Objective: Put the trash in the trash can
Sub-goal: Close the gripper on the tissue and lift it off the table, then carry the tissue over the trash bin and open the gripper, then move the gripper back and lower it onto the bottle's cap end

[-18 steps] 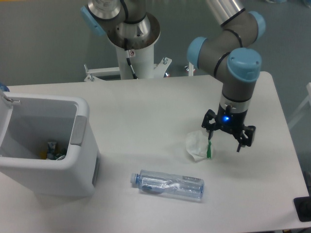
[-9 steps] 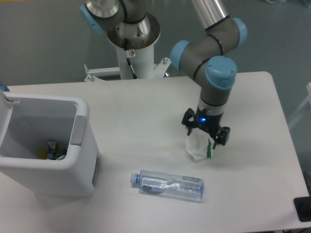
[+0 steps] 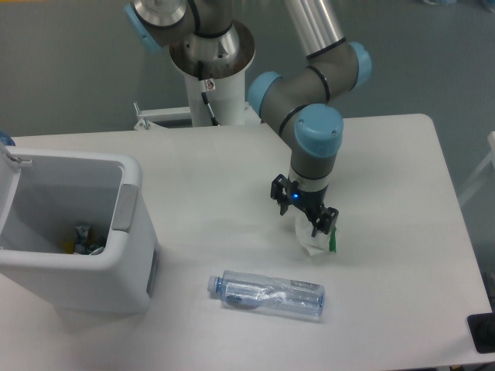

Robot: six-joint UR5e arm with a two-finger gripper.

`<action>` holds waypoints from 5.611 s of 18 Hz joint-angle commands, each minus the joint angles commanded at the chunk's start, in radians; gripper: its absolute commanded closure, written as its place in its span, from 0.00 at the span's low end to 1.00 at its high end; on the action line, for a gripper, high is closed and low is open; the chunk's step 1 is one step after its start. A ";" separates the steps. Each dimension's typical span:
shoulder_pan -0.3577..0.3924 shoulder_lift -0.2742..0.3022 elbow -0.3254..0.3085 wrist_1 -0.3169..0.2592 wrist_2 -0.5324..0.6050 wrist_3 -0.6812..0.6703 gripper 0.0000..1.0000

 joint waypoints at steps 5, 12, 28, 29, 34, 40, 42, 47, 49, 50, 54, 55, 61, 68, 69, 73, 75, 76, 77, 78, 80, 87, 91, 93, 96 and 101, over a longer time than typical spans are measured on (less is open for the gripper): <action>0.000 -0.002 0.003 -0.002 0.009 0.000 1.00; 0.003 0.002 0.055 -0.012 -0.005 -0.011 1.00; 0.057 0.118 0.225 -0.012 -0.656 -0.486 1.00; 0.052 0.123 0.244 -0.012 -0.670 -0.524 1.00; 0.009 0.141 0.343 -0.012 -0.733 -0.719 1.00; -0.095 0.213 0.348 -0.012 -0.735 -0.856 1.00; -0.132 0.244 0.341 -0.012 -0.733 -0.877 1.00; -0.239 0.301 0.287 -0.012 -0.727 -0.922 1.00; -0.276 0.331 0.247 -0.012 -0.727 -0.910 1.00; -0.291 0.344 0.230 -0.012 -0.727 -0.910 1.00; -0.324 0.387 0.160 -0.008 -0.724 -0.891 1.00; -0.324 0.387 0.157 -0.006 -0.722 -0.882 1.00; -0.328 0.367 0.167 -0.006 -0.719 -0.830 0.00; -0.250 0.293 0.205 0.000 -0.628 -0.723 0.00; -0.232 0.270 0.219 0.002 -0.594 -0.695 0.00; -0.163 0.192 0.244 0.002 -0.482 -0.536 0.00; -0.126 0.166 0.256 0.002 -0.463 -0.470 0.00; -0.111 0.149 0.268 0.002 -0.463 -0.450 0.00; -0.095 0.129 0.281 0.002 -0.462 -0.427 0.00; -0.083 0.102 0.294 0.002 -0.462 -0.395 0.00; -0.080 0.055 0.304 0.000 -0.463 -0.319 0.00; -0.087 -0.017 0.195 0.002 -0.466 -0.006 0.00; -0.095 -0.031 0.192 0.000 -0.460 0.012 0.00; -0.110 -0.050 0.193 0.000 -0.445 0.057 0.00; -0.153 -0.061 0.203 0.000 -0.345 0.072 0.00; -0.210 -0.100 0.203 0.003 -0.241 0.123 0.00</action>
